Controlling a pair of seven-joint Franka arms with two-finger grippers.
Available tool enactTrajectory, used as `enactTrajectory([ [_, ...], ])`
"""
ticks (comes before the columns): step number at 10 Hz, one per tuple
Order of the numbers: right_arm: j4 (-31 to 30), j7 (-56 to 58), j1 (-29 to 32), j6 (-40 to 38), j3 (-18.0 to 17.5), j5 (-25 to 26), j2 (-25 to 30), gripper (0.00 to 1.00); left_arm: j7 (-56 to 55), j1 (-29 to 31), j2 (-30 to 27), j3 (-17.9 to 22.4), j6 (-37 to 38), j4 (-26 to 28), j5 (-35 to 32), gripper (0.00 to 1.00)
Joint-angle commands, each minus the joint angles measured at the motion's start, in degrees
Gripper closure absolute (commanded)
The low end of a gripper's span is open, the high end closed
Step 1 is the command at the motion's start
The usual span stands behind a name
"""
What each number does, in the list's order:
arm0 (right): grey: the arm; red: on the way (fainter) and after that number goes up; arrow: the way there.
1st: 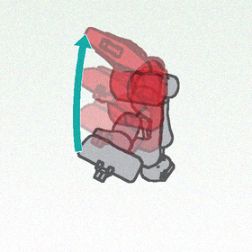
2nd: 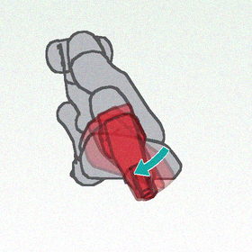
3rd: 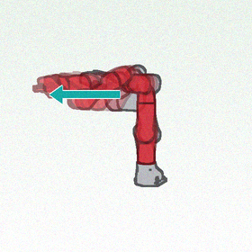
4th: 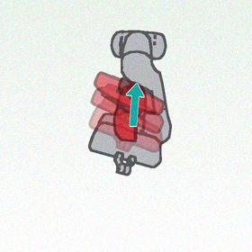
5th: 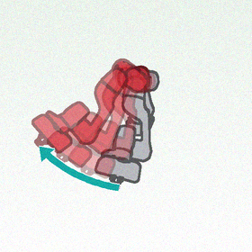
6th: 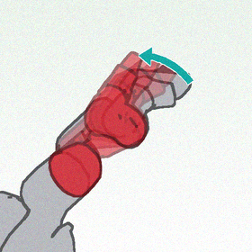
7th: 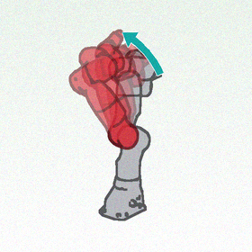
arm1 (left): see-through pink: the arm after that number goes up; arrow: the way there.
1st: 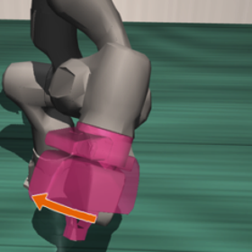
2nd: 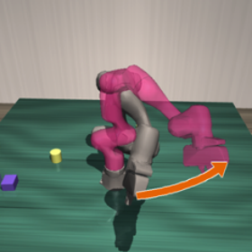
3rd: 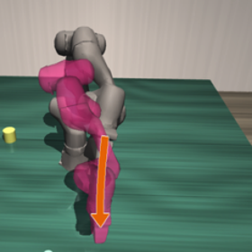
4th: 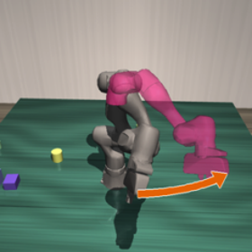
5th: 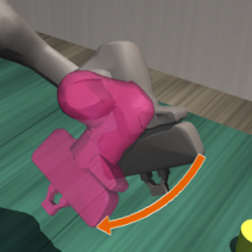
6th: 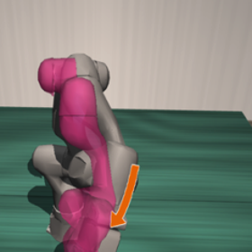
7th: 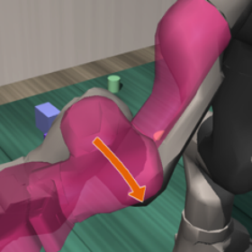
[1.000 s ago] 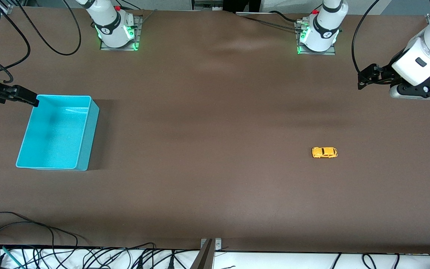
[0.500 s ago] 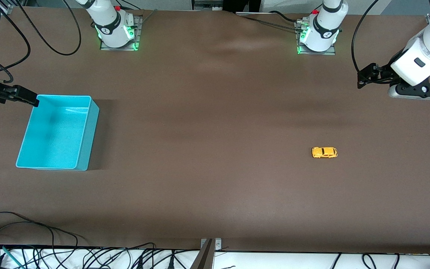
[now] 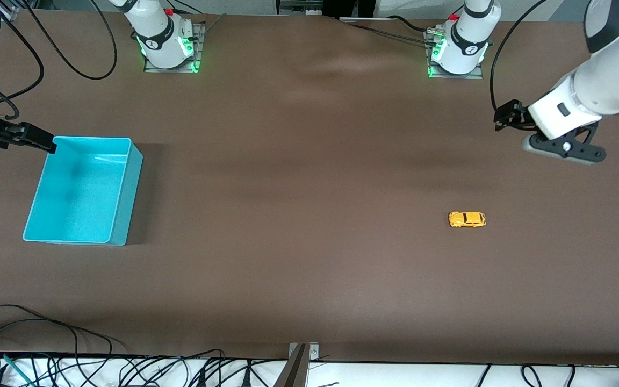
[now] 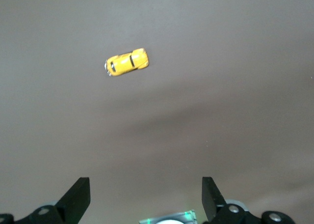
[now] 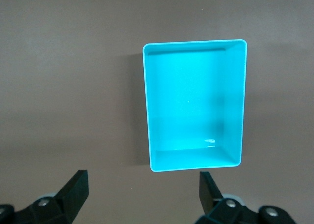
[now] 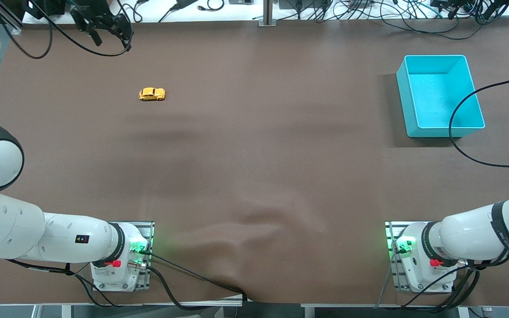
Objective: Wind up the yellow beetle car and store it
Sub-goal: 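Lower the left gripper over the yellow beetle car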
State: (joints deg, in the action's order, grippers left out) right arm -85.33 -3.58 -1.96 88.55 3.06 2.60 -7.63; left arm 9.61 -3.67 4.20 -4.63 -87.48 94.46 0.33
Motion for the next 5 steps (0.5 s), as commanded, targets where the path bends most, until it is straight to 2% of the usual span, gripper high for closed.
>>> enactTrajectory([
  [1,0.34,0.76,0.29,-0.74,-0.07,-1.02,0.42,0.0,12.13,0.16,3.96,0.15,-2.59,-1.48,-0.68,0.0],
  [5,0.34,0.76,0.29,-0.74,-0.07,-1.71,0.33,0.0,33.31,0.95,12.13,0.24,-12.08,-0.69,-0.41,0.0],
])
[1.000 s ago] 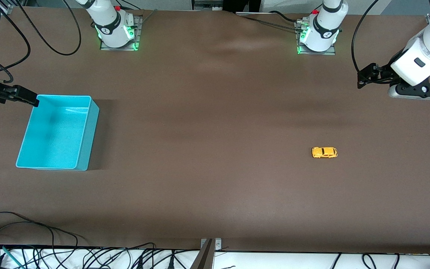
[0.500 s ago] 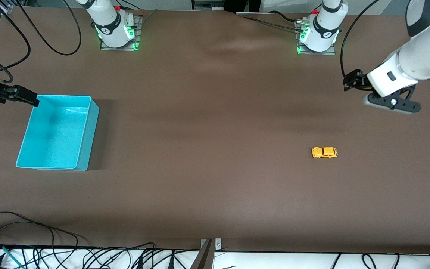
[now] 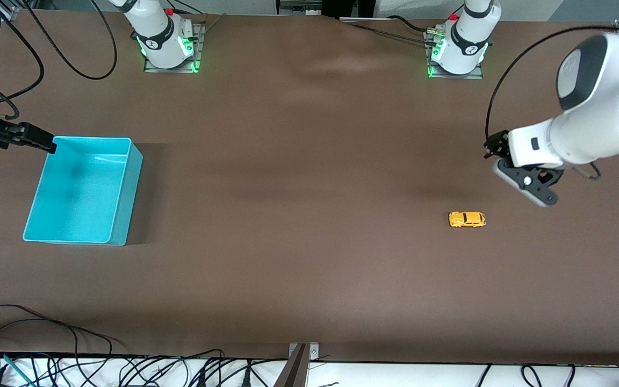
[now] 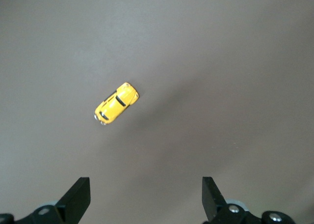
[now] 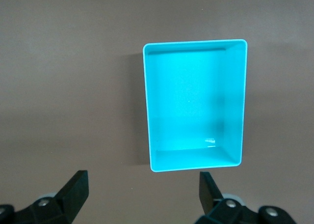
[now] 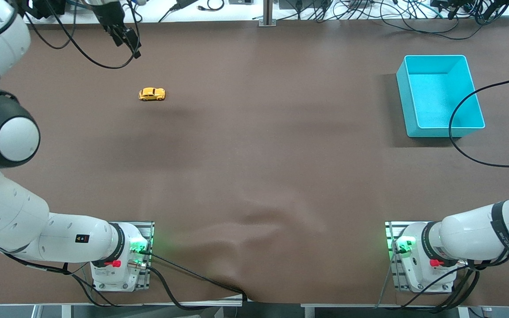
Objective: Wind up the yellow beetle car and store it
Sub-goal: 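Lower the left gripper over the yellow beetle car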
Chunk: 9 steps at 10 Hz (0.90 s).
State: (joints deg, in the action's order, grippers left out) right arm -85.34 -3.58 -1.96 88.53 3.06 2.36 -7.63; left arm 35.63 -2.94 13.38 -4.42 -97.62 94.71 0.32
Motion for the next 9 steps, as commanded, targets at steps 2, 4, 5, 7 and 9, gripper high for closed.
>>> enactTrajectory([
  [2,0.35,0.76,0.29,-0.73,-0.07,-1.57,0.42,0.0,17.05,1.0,4.81,0.03,-9.56,3.44,-1.02,0.0],
  [4,0.35,0.76,0.29,-0.73,-0.16,-1.66,0.34,0.0,27.08,2.23,7.0,0.03,-17.83,8.72,-1.11,0.0],
  [5,0.26,0.76,0.2,-0.73,-0.33,-1.57,0.34,0.0,32.08,2.49,9.88,0.03,-20.83,9.0,-1.2,0.0],
  [7,0.0,0.85,0.11,-0.9,-0.42,-1.57,0.34,0.0,43.16,3.9,14.81,0.03,-27.42,8.91,-1.2,0.0],
  [9,0.0,0.94,0.11,-0.9,-0.42,-1.57,0.34,0.0,49.51,4.77,17.64,0.03,-32.0,9.35,-1.2,0.0],
])
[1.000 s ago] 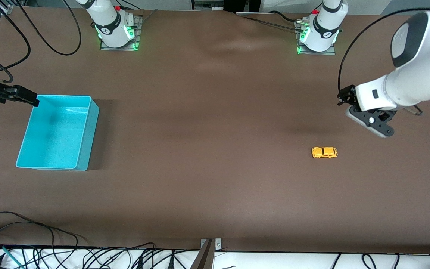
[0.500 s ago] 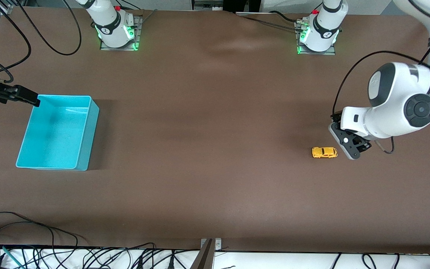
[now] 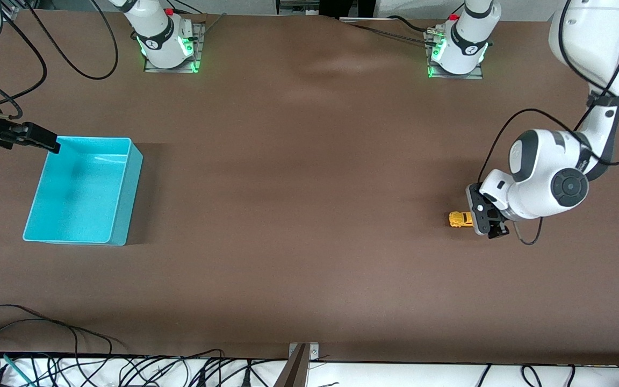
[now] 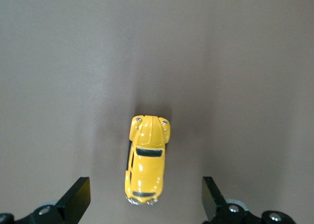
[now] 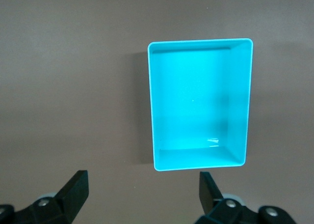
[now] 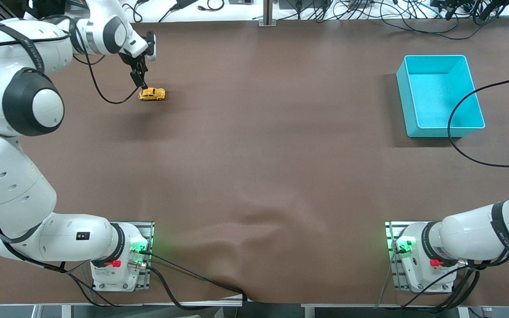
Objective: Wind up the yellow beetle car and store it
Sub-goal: 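Lower the left gripper over the yellow beetle car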
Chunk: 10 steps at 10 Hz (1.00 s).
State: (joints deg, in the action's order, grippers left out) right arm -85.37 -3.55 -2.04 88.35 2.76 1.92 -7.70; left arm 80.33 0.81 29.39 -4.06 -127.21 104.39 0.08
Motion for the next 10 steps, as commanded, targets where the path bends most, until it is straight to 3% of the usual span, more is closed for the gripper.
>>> enactTrajectory([
  [1,0.03,0.92,0.11,-0.64,-0.13,-1.13,0.4,0.0,5.7,1.38,2.6,-0.34,-2.95,-0.33,-0.96,0.0],
  [4,0.03,0.74,0.02,-0.64,-0.22,-1.04,0.4,0.0,6.06,1.56,4.97,-0.34,-3.57,-0.33,-0.96,0.01],
  [5,0.11,0.74,0.02,-0.64,-0.3,-1.04,0.4,0.0,6.06,1.56,5.42,-0.34,-4.18,-0.24,-0.96,0.07],
  [6,0.11,0.83,0.02,-0.64,-0.3,-1.04,0.4,0.0,6.24,1.56,5.51,-0.42,-4.19,-0.24,-0.96,0.23],
  [8,0.11,0.83,0.02,-0.64,-0.3,-1.04,0.4,0.0,7.73,1.47,5.51,-0.42,-4.01,0.2,-0.96,0.73],
  [9,0.11,0.83,0.02,-0.64,-0.3,-1.13,0.4,0.0,7.73,1.56,5.51,-0.42,-4.01,0.9,-0.87,0.81],
  [10,0.11,0.83,0.02,-0.64,-0.3,-1.13,0.4,0.0,7.73,1.56,5.51,-0.42,-4.01,0.99,-0.87,0.83],
])
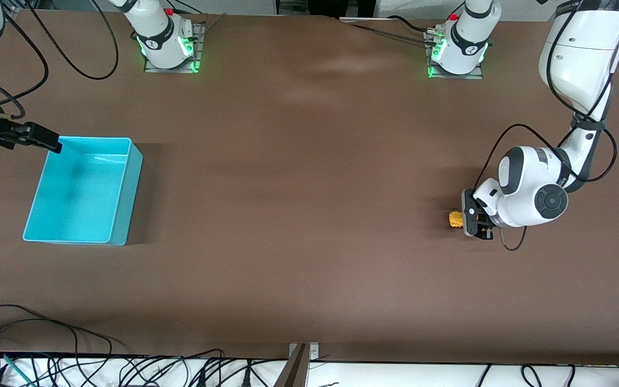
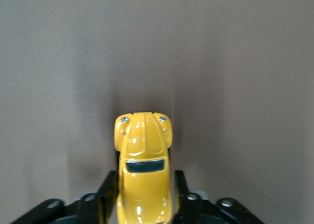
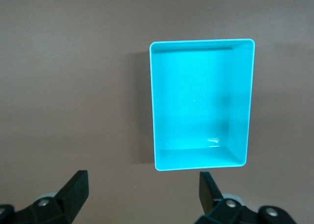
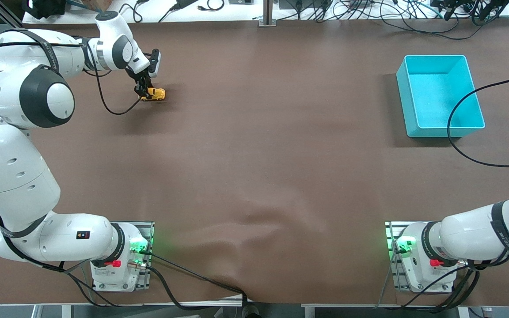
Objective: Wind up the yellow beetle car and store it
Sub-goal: 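Close the left gripper on the yellow car's body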
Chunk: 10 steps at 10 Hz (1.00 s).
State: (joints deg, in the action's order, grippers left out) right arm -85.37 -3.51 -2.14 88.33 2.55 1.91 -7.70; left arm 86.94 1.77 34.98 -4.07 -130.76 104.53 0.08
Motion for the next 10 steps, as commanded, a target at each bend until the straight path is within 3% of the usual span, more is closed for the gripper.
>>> enactTrajectory([
  [1,0.12,0.78,0.12,-0.62,-0.09,-1.12,0.41,0.0,1.13,0.61,0.09,-0.42,-0.46,0.85,-0.87,0.84],
  [6,0.12,0.87,0.12,-0.62,-0.09,-1.03,0.32,0.0,9.72,1.13,1.4,-0.24,-0.37,0.24,-0.96,0.84],
  [10,0.12,0.87,0.12,-0.62,-0.09,-1.12,0.32,0.0,12.72,8.93,5.35,-0.15,-0.46,-3.09,-1.04,0.85],
])
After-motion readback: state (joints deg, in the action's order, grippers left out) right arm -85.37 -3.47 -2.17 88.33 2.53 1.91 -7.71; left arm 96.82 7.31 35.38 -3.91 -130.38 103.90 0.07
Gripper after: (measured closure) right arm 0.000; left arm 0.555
